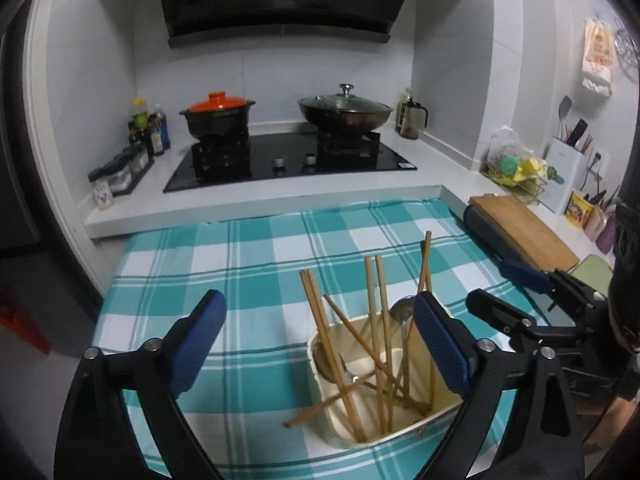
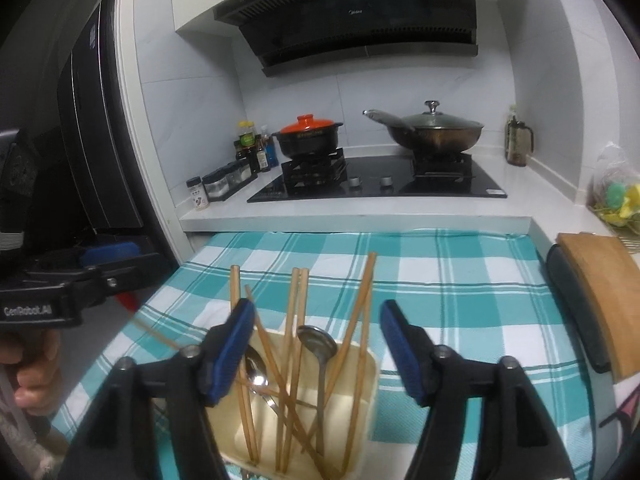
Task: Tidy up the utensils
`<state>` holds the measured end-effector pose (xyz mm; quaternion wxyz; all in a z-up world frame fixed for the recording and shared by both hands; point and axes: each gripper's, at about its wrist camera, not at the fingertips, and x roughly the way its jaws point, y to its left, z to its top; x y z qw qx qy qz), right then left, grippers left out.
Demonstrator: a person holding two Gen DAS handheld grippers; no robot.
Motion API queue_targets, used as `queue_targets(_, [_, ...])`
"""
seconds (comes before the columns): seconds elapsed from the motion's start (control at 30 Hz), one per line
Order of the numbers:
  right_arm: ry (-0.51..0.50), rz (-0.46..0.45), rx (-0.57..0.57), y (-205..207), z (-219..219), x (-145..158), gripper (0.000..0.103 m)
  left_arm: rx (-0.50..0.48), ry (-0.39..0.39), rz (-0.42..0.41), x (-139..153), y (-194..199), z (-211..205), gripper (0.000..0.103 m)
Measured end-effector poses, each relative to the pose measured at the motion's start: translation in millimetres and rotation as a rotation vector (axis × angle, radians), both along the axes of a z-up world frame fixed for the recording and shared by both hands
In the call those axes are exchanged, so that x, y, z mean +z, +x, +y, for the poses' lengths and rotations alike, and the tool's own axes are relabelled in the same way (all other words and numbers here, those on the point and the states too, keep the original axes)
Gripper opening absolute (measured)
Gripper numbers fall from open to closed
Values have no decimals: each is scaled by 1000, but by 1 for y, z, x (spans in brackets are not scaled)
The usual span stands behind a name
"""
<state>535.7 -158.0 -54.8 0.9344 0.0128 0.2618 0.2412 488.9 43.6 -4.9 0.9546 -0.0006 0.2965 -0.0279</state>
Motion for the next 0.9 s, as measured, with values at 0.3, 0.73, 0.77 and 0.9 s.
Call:
queue_targets(0.3, [3,-56,-104,-77,-34,16,88,180,222,-83,0,-96,-31,102])
queue_targets(0.73, [-84,-118,-161,-216,-34,34,103,168,114,-52,-6,-218,-46,102])
queue_targets(0.77, [-86,-108,-160,-223,-33,35,103,168,113,-48,-6,-224,-46,102])
queue_targets(0.9, [-83,-66,-163,-246,-35,34,103,178,93,-30,-8,-241,-44,103])
